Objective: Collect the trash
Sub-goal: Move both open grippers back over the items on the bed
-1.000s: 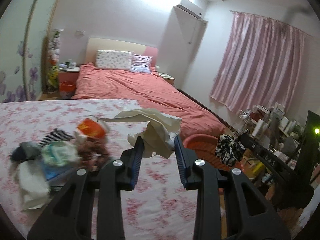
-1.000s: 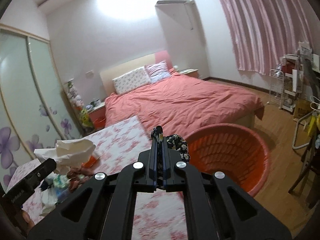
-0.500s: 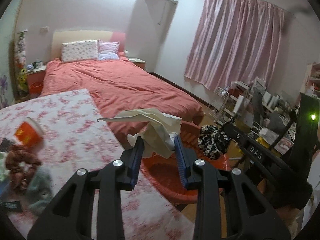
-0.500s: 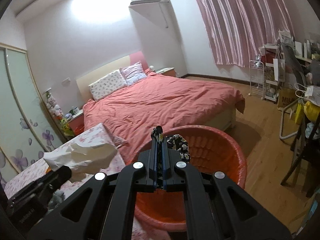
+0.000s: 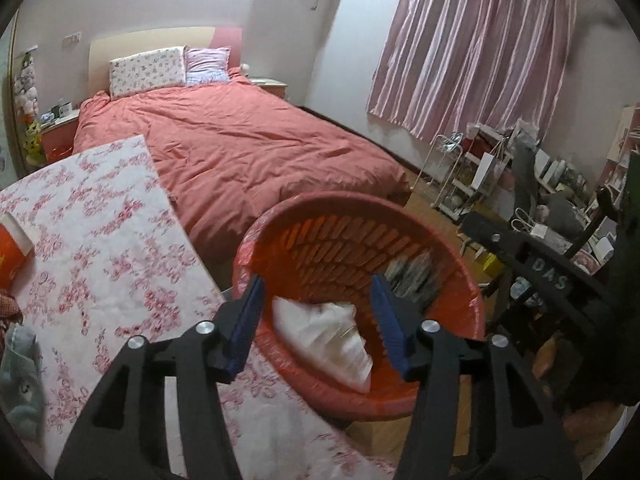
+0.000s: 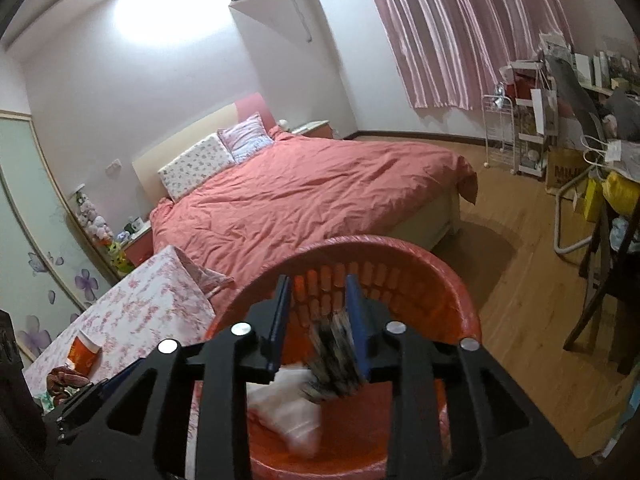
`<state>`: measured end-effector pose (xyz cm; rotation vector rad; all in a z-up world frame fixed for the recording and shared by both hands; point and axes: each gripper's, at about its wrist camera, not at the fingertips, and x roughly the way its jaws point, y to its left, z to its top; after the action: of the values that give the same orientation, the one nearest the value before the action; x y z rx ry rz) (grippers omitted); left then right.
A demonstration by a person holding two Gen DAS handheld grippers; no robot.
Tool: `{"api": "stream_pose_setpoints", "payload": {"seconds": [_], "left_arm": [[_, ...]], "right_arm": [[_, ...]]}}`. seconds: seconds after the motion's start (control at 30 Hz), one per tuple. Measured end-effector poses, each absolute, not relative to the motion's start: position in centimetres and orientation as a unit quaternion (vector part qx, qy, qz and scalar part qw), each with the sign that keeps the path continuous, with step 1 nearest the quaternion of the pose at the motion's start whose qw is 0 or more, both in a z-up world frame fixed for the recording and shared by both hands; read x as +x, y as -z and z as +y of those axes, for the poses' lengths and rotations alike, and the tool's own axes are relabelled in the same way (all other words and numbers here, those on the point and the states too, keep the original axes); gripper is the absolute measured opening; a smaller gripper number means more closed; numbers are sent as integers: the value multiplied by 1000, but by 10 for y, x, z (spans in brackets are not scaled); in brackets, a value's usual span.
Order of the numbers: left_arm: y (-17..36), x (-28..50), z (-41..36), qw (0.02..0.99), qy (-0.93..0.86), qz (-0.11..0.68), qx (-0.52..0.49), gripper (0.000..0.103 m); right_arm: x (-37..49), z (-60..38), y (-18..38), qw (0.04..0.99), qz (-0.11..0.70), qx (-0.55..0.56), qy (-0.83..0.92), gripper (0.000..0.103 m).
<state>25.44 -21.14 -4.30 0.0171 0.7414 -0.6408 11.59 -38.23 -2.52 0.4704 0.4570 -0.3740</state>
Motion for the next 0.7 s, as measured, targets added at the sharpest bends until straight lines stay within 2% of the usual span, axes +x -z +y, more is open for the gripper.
{"api": "stream_pose_setpoints", "payload": {"seconds": [0.07, 0.2, 0.4, 0.7], "left_arm": [[43, 255, -202, 885, 297, 359, 9, 61], [41, 250, -182, 892, 275, 358, 12, 68], [27, 229, -133, 908, 229, 352, 15, 72], [11, 195, -18, 932, 123, 342, -12, 76]], "right_arm": [[110, -380, 25, 927, 225, 229, 194, 38], [107, -375, 20, 926, 233, 220, 200, 38], [101, -348, 6, 934, 238, 196, 183, 38], [106, -277, -6, 946, 257, 164, 111, 38]]}}
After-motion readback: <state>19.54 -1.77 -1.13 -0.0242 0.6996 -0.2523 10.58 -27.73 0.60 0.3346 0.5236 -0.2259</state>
